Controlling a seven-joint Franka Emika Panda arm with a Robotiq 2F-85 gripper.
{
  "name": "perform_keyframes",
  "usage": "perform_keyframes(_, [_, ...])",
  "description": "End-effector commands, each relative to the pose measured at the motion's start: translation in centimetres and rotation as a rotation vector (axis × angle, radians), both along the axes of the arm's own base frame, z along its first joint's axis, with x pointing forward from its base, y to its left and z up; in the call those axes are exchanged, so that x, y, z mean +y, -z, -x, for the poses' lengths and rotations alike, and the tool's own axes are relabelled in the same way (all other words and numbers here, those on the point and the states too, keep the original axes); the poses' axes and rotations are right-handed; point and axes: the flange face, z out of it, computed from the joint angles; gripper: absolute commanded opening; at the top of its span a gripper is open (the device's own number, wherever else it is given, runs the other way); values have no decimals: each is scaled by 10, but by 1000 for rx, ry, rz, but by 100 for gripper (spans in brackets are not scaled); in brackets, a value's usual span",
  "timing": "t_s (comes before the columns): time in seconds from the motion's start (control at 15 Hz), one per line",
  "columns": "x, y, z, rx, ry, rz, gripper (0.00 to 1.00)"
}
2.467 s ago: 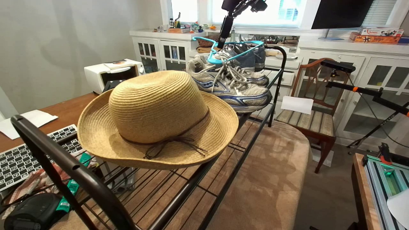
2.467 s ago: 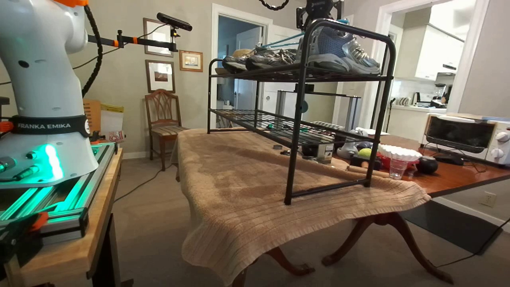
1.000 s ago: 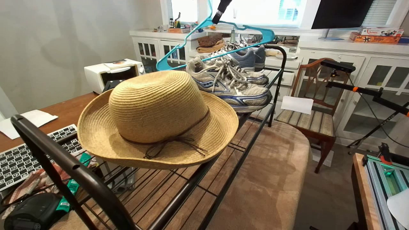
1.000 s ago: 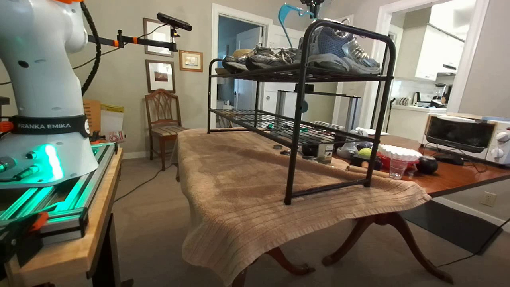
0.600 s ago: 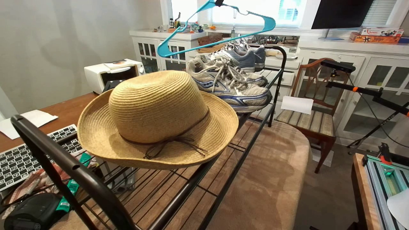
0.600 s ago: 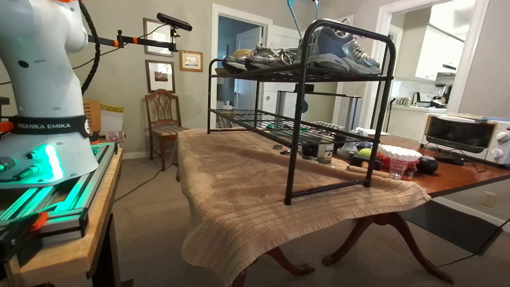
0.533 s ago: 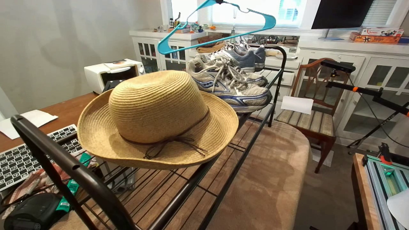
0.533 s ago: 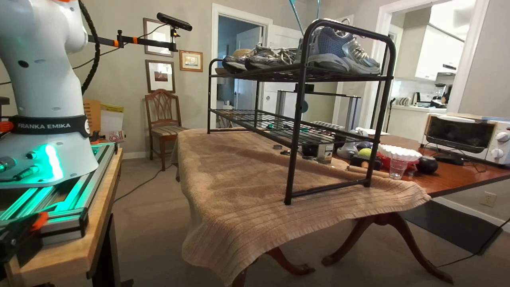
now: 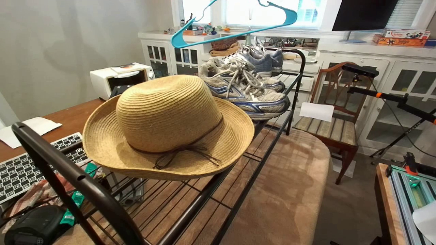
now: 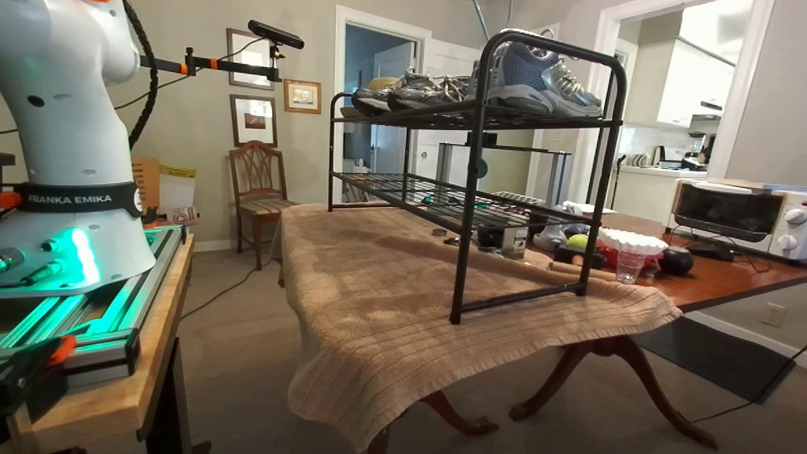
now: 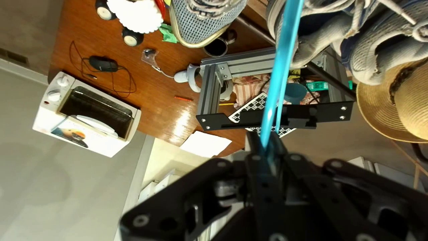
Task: Hang the hanger to the right side of the shoe rack
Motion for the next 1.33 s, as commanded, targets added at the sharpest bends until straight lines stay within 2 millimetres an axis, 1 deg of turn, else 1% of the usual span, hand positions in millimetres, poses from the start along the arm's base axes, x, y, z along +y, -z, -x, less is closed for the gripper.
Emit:
perform_keyframes(0.0, [0, 0, 0, 0, -1, 0, 8])
perform_keyframes(0.53, [0, 0, 0, 0, -1, 0, 8])
perform_keyframes(0.6, [0, 0, 0, 0, 0, 0, 2])
perform_keyframes(0.67, [-2, -2, -2, -3, -6, -3, 2])
perform_keyframes(1.0, [-27, -15, -8, -10, -32, 3, 2])
perform_keyframes(1.2, [-49, -18, -12, -1, -65, 16, 2])
perform_keyframes(1.27, [-60, -19, -12, -10, -90, 35, 2])
